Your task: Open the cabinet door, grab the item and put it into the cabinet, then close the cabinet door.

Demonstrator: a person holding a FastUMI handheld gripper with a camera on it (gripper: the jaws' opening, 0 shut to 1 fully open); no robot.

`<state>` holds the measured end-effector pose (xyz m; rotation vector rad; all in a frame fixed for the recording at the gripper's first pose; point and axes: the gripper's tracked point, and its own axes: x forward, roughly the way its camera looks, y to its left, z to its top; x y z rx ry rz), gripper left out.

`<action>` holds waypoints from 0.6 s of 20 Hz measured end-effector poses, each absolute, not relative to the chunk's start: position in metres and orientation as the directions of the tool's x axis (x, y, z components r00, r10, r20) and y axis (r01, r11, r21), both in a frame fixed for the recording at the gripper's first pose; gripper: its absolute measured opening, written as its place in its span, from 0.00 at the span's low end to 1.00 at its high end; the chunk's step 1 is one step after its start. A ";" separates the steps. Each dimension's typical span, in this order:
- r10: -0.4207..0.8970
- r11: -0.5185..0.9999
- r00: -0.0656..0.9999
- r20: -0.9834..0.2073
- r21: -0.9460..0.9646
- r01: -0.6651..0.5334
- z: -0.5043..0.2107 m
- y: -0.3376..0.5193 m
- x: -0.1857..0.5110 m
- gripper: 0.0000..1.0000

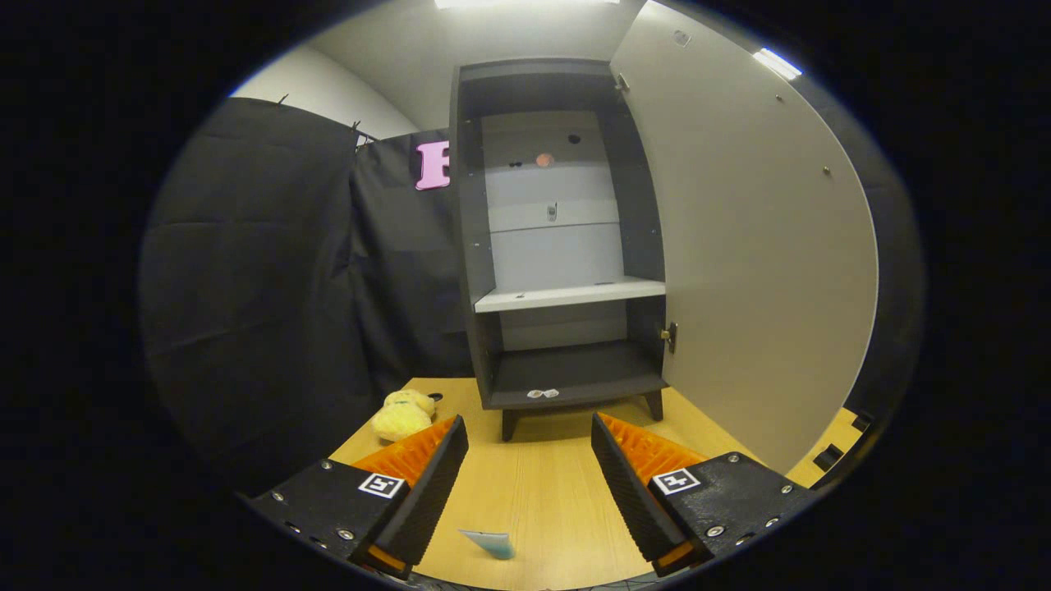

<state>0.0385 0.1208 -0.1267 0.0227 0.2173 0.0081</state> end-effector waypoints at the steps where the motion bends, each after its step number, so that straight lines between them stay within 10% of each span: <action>1: 0.018 1.000 0.971 -0.236 0.026 -0.012 -0.138 0.126 0.037 0.94; 12: 0.009 1.000 0.903 -0.429 -0.018 -0.018 -0.249 0.152 0.025 0.94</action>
